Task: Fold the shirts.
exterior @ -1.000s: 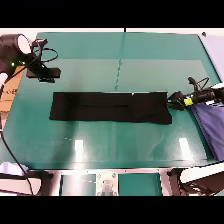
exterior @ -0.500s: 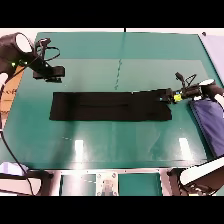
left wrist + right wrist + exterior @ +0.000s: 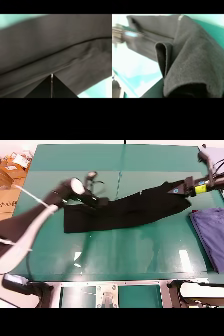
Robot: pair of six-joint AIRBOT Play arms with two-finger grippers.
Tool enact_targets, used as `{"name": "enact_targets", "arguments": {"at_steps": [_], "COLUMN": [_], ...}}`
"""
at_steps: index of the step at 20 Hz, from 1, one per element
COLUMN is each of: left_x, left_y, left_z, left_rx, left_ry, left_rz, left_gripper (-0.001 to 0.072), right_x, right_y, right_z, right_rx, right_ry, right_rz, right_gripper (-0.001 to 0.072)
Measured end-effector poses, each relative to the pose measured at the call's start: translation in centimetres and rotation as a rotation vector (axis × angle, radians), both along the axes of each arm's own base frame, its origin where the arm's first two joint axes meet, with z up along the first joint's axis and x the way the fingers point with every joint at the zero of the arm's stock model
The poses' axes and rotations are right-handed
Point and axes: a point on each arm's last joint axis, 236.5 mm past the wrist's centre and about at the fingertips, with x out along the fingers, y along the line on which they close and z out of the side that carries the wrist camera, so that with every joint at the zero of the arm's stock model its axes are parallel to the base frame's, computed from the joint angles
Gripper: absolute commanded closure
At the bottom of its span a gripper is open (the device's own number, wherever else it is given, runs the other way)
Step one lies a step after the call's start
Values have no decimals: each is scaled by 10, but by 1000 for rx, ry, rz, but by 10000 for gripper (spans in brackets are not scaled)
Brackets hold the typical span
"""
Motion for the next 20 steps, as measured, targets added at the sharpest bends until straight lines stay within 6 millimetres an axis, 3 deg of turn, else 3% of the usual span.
{"name": "enact_targets", "arguments": {"at_steps": [2, 5, 8, 11, 13, 15, 17, 20], "left_x": [-7, -15, -20, -27, -26, -16, 1, 30], "left_y": [-44, -88, -109, -109, -93, -60, -6, 91], "left_z": [-19, -38, -46, -47, -38, -20, 3, 44], "left_rx": [-59, -111, -135, -125, -87, -5, 144, 349], "left_ry": [11, 39, 63, 91, 122, 131, 129, 120], "left_rz": [-14, -38, -56, -116, -190, -265, -313, -222], "left_gripper": [685, 684, 684, 685, 685, 685, 684, 684], "right_x": [-7, -16, -19, -21, -21, -21, -21, -21], "right_y": [3, 11, 15, 17, 20, 29, 47, 95], "right_z": [25, 47, 54, 57, 58, 60, 62, 62], "right_rx": [-3, 3, 4, 8, 11, 20, 31, 50], "right_ry": [-10, -5, 2, 10, 15, 22, 24, 27], "right_rz": [-6, -2, -4, -4, -4, 2, 24, 70], "right_gripper": [691, 690, 690, 690, 690, 690, 690, 690]}}
